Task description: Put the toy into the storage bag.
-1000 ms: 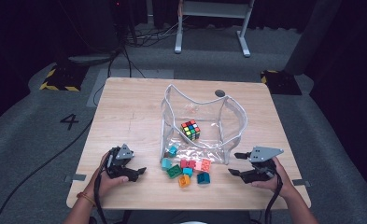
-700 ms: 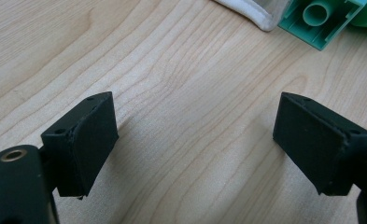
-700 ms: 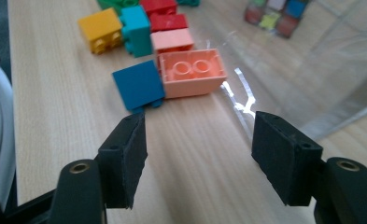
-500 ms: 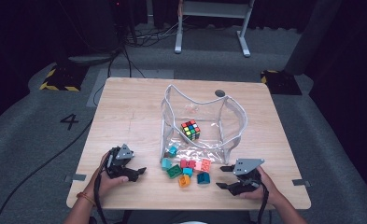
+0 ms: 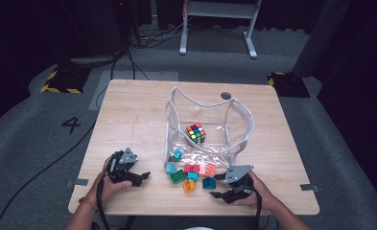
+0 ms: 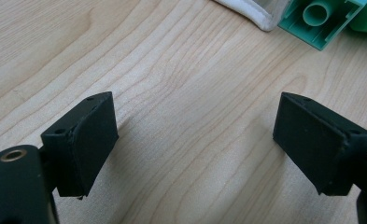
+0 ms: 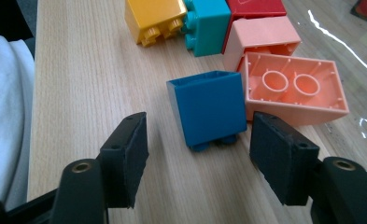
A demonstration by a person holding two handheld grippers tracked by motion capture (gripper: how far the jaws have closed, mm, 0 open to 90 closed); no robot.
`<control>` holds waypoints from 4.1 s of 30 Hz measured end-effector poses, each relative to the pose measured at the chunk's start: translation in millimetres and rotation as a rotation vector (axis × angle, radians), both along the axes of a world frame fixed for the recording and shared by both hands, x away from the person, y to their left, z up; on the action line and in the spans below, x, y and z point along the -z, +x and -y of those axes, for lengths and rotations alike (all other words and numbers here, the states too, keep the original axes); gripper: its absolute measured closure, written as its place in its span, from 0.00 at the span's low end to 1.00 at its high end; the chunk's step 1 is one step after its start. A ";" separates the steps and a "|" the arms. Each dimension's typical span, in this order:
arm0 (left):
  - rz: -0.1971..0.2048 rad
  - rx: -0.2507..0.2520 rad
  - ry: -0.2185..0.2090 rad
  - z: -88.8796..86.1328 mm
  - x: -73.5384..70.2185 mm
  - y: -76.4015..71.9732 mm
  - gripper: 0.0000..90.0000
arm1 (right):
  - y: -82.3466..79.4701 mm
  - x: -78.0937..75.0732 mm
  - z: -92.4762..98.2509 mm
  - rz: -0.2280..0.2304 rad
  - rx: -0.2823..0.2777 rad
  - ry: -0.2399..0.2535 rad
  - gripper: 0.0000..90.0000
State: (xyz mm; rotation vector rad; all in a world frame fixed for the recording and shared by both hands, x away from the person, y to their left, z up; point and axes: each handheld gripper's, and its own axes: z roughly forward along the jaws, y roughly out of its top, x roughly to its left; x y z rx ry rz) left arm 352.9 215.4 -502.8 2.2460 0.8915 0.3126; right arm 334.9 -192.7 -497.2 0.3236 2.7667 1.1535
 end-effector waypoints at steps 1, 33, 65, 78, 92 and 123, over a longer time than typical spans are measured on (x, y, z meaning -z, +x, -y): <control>0.000 0.000 0.001 0.0 0.0 0.0 0.15 | -1.4 -0.9 -0.1 -0.022 0.024 -0.016 0.41; 0.001 0.000 0.001 0.0 0.1 0.0 0.15 | 0.6 -10.6 43.7 -0.016 0.033 0.051 0.66; -0.001 0.003 0.003 -0.4 -0.1 -0.2 0.15 | 22.4 -45.5 130.1 0.108 0.351 0.181 0.66; 0.002 0.004 0.004 -0.5 -0.1 0.2 0.15 | 48.0 -77.6 143.7 0.139 0.425 0.241 0.66; 0.000 0.003 0.000 -0.3 0.1 0.1 0.15 | 73.9 -116.2 140.1 0.206 0.455 0.273 0.66; -0.007 0.006 -0.006 0.1 0.5 0.5 0.15 | 114.8 -187.1 100.0 0.235 0.372 0.303 0.66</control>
